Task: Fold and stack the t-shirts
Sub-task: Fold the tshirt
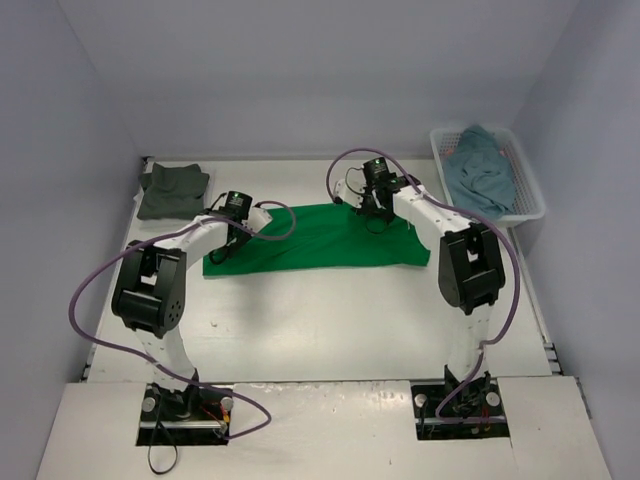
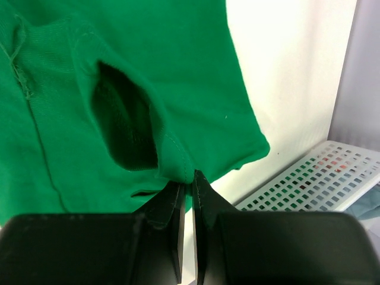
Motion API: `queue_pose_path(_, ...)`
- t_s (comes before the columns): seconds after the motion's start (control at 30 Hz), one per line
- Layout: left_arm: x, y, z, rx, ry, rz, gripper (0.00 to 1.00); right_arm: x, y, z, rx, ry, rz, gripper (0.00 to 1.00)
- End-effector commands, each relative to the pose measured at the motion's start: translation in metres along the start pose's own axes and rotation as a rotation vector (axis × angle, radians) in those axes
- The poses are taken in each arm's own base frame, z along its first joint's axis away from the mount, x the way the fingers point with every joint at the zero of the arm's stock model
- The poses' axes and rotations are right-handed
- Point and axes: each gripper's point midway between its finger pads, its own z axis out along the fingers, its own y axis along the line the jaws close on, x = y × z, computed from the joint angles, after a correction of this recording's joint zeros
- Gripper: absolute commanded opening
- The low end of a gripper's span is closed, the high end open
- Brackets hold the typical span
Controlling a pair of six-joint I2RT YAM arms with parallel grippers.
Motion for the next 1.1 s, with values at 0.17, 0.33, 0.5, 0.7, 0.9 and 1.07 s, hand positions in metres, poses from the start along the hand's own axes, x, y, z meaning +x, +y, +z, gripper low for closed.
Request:
queue_pose_path(0.17, -0.031, 0.034, -0.007, -0.094, -0.073, -0.058, 0.00, -0.013, -0.053, -0.012, 0.161, -0.022, 0.035, 0.00)
queue_pose_path(0.33, -0.035, 0.038, -0.001, -0.107, -0.071, -0.077, 0.00, -0.016, -0.056, -0.004, 0.168, -0.023, 0.040, 0.00)
queue_pose_path(0.5, -0.034, 0.045, 0.001, -0.138, -0.067, -0.099, 0.00, -0.018, -0.061, 0.000, 0.180, -0.017, 0.040, 0.00)
queue_pose_path(0.7, -0.029, 0.061, 0.003, -0.174, -0.065, -0.159, 0.00, -0.015, -0.052, 0.016, 0.152, 0.002, 0.035, 0.00)
queue_pose_path(0.9, -0.019, 0.073, 0.009, -0.214, -0.049, -0.207, 0.00, -0.012, -0.040, 0.029, 0.122, 0.021, 0.026, 0.00)
queue_pose_path(1.07, -0.018, 0.073, 0.013, -0.214, -0.047, -0.215, 0.00, -0.013, -0.037, 0.036, 0.115, 0.026, 0.027, 0.00)
